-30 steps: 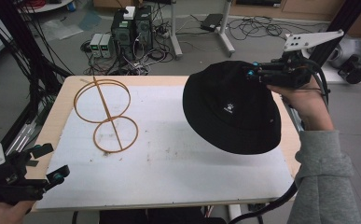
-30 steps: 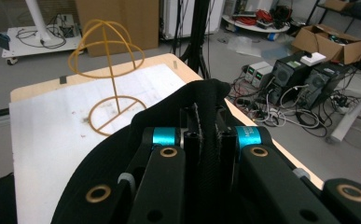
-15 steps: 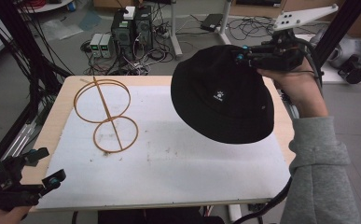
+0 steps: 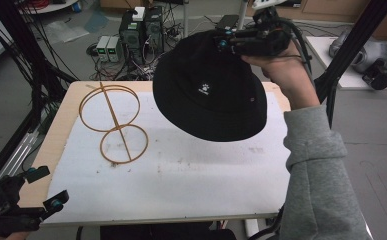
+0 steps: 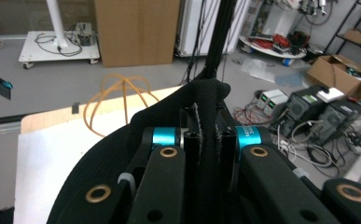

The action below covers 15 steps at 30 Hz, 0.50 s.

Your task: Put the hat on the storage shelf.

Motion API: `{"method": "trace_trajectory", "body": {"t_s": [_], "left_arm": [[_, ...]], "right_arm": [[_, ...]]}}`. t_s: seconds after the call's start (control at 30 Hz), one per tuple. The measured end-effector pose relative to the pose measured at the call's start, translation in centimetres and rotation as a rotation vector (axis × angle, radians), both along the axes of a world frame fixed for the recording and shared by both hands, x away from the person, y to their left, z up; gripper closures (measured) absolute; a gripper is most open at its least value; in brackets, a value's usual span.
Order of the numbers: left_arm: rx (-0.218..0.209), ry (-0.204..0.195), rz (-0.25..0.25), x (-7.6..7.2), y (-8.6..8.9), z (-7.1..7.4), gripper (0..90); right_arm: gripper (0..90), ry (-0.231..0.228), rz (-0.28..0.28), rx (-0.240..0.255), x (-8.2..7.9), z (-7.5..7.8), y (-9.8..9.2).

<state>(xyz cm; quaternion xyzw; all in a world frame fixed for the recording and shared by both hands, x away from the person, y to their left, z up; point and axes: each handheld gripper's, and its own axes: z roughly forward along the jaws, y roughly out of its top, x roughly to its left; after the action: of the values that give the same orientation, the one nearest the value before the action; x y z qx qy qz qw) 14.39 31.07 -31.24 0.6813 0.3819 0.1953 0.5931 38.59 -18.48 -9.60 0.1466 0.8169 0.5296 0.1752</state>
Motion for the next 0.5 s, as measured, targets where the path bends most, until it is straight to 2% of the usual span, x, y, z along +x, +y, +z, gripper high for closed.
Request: {"method": "trace_trajectory", "body": {"t_s": [0.07, 0.13, 0.17, 0.47, 0.5], "left_arm": [[0.004, -0.003, 0.000, -0.2, -0.1, 0.0, 1.7], [0.005, -0.003, -0.010, -0.3, -0.2, -0.1, 1.7], [0.007, -0.002, -0.013, -0.3, -0.3, -0.1, 1.7], [0.009, -0.005, -0.036, -0.5, -0.9, 0.0, 1.7], [0.009, -0.006, -0.036, -0.5, -1.0, 0.0, 1.7]], "right_arm": [[86.2, -0.001, 0.020, 0.000, 0.1, 0.3, 1.2], [86.2, -0.007, 0.054, -0.008, 0.4, 0.5, 3.1], [86.2, -0.007, 0.054, -0.008, 0.4, 0.5, 3.1], [86.2, -0.013, 0.148, 0.002, 1.5, 0.8, 8.8], [86.2, -0.014, 0.164, 0.004, 1.8, 0.7, 10.1]]}}
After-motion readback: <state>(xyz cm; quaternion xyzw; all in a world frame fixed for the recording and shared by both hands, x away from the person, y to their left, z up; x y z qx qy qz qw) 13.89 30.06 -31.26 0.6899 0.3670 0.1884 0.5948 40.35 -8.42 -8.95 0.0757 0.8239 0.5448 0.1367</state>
